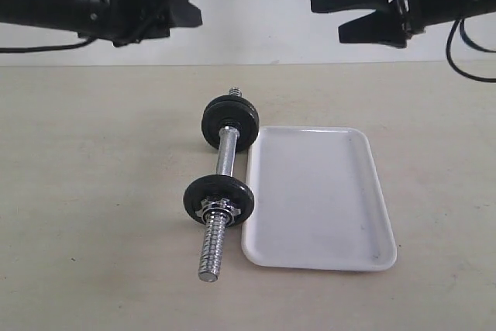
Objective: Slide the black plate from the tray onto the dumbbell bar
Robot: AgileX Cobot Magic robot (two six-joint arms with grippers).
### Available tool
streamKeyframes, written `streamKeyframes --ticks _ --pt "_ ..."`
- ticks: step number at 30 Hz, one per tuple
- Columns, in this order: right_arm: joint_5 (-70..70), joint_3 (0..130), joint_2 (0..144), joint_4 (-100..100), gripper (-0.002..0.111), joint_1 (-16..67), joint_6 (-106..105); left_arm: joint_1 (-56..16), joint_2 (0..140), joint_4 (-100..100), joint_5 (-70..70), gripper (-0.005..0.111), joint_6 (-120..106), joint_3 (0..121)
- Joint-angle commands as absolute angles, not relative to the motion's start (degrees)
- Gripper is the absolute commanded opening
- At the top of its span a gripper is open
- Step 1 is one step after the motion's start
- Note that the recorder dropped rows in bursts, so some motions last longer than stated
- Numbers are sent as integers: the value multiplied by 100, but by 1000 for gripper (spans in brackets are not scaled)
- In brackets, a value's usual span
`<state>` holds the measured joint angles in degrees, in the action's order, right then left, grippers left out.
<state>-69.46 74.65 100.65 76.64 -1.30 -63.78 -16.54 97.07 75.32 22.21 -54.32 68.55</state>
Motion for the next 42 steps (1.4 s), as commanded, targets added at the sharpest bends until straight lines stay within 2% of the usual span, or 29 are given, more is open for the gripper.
streamKeyframes --ticks 1,6,17,21,26,28,31,32,34,37,38,39,42 --pt "-6996 7497 9222 7592 103 -421 -6486 -1586 8756 7557 2448 55 -6099 6874" --pt "-6996 7497 7860 7567 103 -842 -6486 -1586 7197 7557 3043 55 -7031 6874" --pt "-6996 7406 4801 6641 103 -857 -5230 -1586 4595 6802 4718 55 -6575 6821" --pt "-6996 7379 3210 6312 103 -857 -4910 -1586 3572 6802 5152 55 -6561 6325" --pt "-6996 7379 2179 5551 103 -793 -4808 -1586 2468 6814 5299 54 -6558 5900" --pt "-6996 7379 2072 5318 103 -658 -4952 -1586 2130 6803 5389 41 -6497 5890" --pt "-6996 7379 2063 5162 100 -520 -4937 -1586 1916 6803 5640 11 -6497 5890" --pt "-6996 7379 2063 5164 95 -468 -4900 -1586 1862 6803 5713 5 -6497 5890" --pt "-6996 7379 2063 5164 78 -372 -4864 -1586 1834 6803 5808 5 -6513 5890" --pt "-6996 7379 2063 5195 31 -227 -4789 -1586 1834 6803 5884 5 -6384 5890" --pt "-6996 7379 2063 5195 11 -191 -4696 -1586 1834 6803 5909 5 -6384 5890" --pt "-6996 7379 2063 5205 1 -141 -4515 -1586 1834 6813 5949 5 -6384 5890" --pt "-6996 7379 2063 5219 1 4 -4214 -1586 1834 6824 6052 5 -6271 5890"
